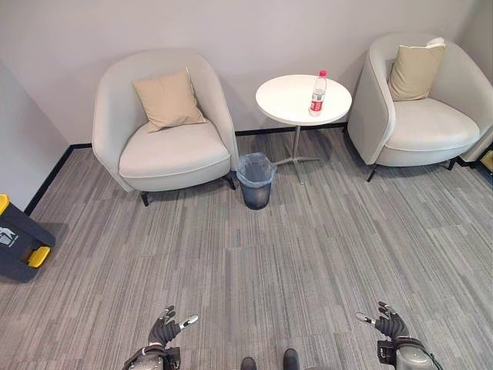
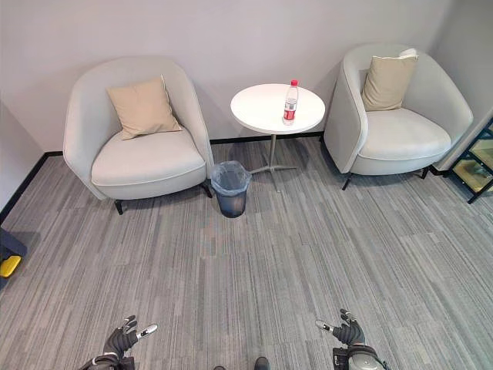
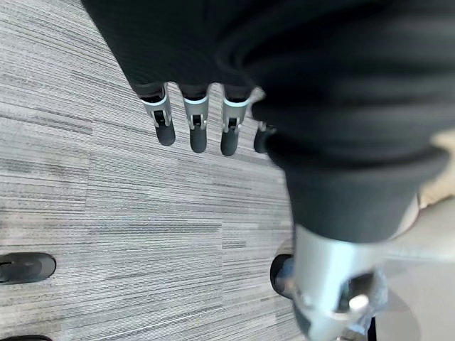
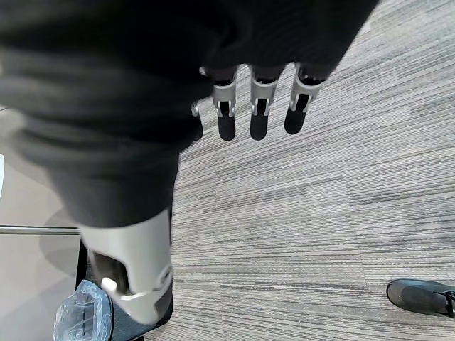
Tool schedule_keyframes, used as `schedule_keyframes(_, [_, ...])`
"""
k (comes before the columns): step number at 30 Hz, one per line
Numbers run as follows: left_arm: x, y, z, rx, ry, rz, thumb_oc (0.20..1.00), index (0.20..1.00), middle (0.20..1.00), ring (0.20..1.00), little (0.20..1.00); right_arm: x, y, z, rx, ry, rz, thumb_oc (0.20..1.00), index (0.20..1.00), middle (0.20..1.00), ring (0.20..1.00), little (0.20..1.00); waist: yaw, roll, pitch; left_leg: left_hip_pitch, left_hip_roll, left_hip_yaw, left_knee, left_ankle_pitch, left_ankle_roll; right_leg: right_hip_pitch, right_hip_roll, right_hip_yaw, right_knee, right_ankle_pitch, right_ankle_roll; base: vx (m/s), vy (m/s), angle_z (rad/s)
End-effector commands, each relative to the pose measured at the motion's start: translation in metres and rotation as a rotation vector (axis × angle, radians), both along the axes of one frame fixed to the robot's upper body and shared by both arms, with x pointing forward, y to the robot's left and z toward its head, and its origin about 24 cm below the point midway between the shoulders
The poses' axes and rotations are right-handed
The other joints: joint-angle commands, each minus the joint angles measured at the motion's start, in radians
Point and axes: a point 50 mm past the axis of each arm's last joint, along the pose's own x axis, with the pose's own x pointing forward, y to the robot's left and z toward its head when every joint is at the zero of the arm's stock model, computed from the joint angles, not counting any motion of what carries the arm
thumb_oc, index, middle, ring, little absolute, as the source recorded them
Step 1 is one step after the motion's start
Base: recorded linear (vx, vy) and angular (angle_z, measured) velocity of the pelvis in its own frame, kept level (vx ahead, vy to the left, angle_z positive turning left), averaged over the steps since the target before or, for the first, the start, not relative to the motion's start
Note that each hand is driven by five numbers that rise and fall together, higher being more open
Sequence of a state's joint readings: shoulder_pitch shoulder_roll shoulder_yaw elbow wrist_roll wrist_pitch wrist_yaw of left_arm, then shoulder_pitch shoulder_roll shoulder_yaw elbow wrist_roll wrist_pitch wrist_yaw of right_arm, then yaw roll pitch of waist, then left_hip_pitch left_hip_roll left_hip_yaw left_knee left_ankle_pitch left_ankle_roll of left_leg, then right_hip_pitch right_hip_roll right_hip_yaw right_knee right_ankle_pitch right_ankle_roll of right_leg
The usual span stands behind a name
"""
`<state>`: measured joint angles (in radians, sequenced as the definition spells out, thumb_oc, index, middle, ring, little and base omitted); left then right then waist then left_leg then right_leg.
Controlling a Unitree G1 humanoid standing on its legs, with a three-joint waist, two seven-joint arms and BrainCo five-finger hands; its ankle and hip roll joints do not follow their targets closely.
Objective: Gather garbage on tea table into small bin, then transfer packed bag to large trash can.
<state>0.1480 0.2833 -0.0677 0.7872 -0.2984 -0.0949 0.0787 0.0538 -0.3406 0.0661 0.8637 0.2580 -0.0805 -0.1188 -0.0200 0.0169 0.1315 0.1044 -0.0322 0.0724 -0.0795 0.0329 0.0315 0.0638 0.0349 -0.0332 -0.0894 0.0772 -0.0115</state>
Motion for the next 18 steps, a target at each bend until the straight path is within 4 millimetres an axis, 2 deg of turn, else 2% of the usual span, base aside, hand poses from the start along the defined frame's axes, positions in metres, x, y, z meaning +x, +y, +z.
schedule_keyframes(1, [0.015, 0.01, 0.008, 0.045, -0.046, -0.004, 1.0, 1.0, 1.0, 1.0, 1.0, 0.017, -0.006, 0.009, -0.007, -0.063, -0.019, 1.0, 1.0, 1.0, 1.0, 1.0, 0.001, -0.03, -0.031, 0.016, 0.011, -0.045, 0.002, -0.108, -0.052, 0.055, -0.055, -0.003, 0.002, -0.157, 0.092, 0.0, 0.0, 0.0])
schedule_keyframes(10, [0.018, 0.01, 0.009, 0.045, -0.053, -0.018, 1.0, 1.0, 1.0, 1.0, 1.0, 0.017, -0.008, 0.009, -0.002, -0.062, -0.034, 1.0, 1.0, 1.0, 1.0, 1.0, 0.001, -0.028, -0.028, 0.012, 0.006, -0.044, 0.018, -0.12, -0.046, 0.056, -0.061, 0.002, 0.002, -0.156, 0.095, 0.0, 0.006, -0.01])
schedule_keyframes(18, [0.027, 0.011, 0.017, 0.058, -0.096, -0.039, 1.0, 1.0, 1.0, 1.0, 1.0, 0.022, -0.008, 0.01, 0.006, -0.063, -0.043, 1.0, 1.0, 1.0, 1.0, 1.0, 0.012, -0.036, -0.008, -0.054, -0.006, -0.025, 0.095, -0.146, -0.031, 0.014, -0.079, 0.007, 0.042, -0.155, 0.106, -0.02, 0.041, -0.08])
